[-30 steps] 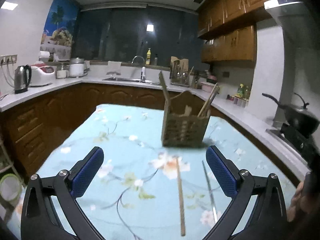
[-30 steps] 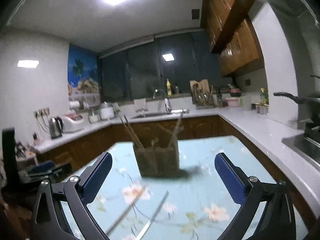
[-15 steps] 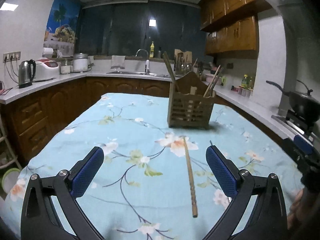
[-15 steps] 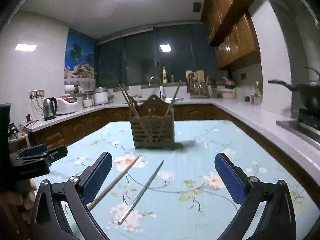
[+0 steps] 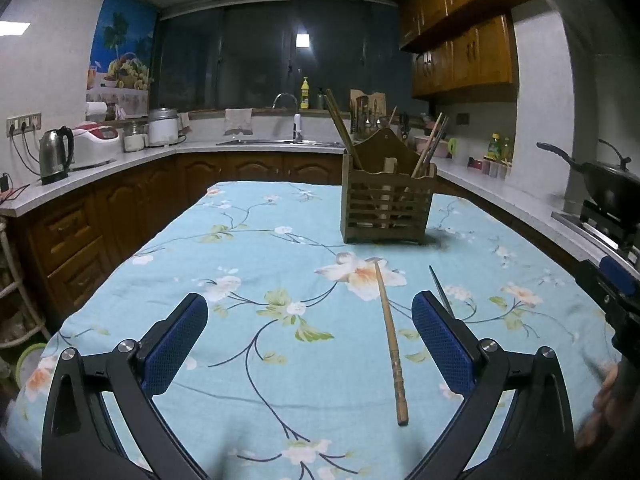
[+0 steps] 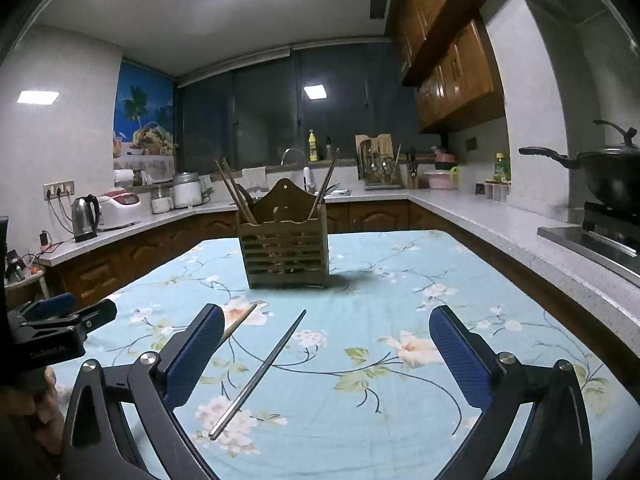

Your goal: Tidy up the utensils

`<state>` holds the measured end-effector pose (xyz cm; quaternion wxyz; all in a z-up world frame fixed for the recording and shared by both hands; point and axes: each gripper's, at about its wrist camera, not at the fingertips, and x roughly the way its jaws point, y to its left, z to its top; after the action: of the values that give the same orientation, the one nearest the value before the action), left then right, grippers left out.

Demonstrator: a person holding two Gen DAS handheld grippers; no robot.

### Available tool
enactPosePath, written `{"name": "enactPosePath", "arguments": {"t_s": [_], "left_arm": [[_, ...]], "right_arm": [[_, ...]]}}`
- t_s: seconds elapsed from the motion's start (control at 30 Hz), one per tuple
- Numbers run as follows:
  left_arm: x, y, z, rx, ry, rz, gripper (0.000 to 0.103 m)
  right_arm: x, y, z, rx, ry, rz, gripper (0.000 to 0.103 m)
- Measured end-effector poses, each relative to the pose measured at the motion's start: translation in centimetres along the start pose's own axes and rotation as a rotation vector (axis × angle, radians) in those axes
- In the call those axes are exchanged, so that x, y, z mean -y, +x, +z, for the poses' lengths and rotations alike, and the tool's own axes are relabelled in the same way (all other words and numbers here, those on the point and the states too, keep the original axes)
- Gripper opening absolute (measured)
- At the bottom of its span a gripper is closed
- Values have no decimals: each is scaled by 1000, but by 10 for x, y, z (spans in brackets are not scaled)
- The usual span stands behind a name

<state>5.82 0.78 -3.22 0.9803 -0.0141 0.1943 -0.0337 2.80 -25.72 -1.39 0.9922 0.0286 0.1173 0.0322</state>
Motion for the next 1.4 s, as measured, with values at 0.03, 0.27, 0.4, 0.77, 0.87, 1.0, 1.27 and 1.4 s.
{"name": "enactPosePath", "arguments": {"t_s": [0.03, 0.27, 0.4, 0.77, 0.87, 1.0, 1.27, 1.4], "left_arm": [[1, 0, 0, -1, 1, 5, 103], [3, -3, 0, 8, 16, 21, 103], [2, -4, 1, 12, 19, 26, 103], [-3, -4, 5, 16, 7, 47, 103], [-3, -5, 6, 22, 12, 49, 103], [-2, -6, 6, 28, 17, 53, 103], [0, -9, 7, 42, 27, 62, 103], [2, -10, 7, 48, 36, 67, 103]], "right_arm": [[-1, 0, -1, -1, -2, -2, 103], [-1, 0, -3, -3, -4, 3, 103], [1, 0, -4, -8, -4, -1, 103], [0, 2, -2, -8, -7, 3, 103], [1, 2, -2, -8, -9, 5, 103], [1, 2, -2, -9, -9, 5, 103], [1, 2, -2, -6, -9, 7, 103], [0, 1, -1, -6, -10, 7, 103]]}}
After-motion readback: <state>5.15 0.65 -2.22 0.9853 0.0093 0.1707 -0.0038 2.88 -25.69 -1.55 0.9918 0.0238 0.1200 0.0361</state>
